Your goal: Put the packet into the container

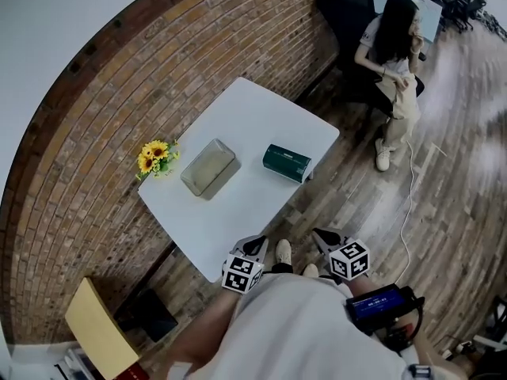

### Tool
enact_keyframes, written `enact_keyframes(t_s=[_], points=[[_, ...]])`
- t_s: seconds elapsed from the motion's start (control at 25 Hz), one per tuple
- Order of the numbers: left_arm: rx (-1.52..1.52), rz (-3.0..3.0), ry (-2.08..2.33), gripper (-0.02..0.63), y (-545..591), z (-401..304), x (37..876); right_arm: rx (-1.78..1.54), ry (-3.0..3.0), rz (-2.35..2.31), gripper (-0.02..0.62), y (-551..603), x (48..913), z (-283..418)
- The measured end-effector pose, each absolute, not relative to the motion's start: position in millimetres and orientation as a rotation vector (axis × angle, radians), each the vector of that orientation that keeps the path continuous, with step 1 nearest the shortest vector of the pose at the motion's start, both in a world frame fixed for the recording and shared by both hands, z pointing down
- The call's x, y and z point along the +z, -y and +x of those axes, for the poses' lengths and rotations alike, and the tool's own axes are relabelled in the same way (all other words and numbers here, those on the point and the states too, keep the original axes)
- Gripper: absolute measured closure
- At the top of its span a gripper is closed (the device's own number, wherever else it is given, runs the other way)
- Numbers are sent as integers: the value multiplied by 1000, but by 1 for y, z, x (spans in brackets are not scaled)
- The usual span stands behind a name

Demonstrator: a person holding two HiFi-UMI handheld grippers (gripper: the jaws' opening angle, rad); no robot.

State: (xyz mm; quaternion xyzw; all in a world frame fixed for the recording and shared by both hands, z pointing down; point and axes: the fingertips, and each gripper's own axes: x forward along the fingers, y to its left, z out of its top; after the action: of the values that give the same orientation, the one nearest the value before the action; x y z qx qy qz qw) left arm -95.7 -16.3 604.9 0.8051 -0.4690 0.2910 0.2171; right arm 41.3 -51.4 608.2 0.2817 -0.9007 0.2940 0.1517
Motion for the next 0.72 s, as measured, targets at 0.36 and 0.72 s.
enact_keyframes(t_s=[0.36, 0.72], points=[[916, 2345, 1204, 597, 72, -92, 608, 856, 2565, 884, 589, 90, 611, 36], [1162, 2468, 1111, 597, 115, -88, 607, 909, 2539, 988, 589, 108, 610, 43]])
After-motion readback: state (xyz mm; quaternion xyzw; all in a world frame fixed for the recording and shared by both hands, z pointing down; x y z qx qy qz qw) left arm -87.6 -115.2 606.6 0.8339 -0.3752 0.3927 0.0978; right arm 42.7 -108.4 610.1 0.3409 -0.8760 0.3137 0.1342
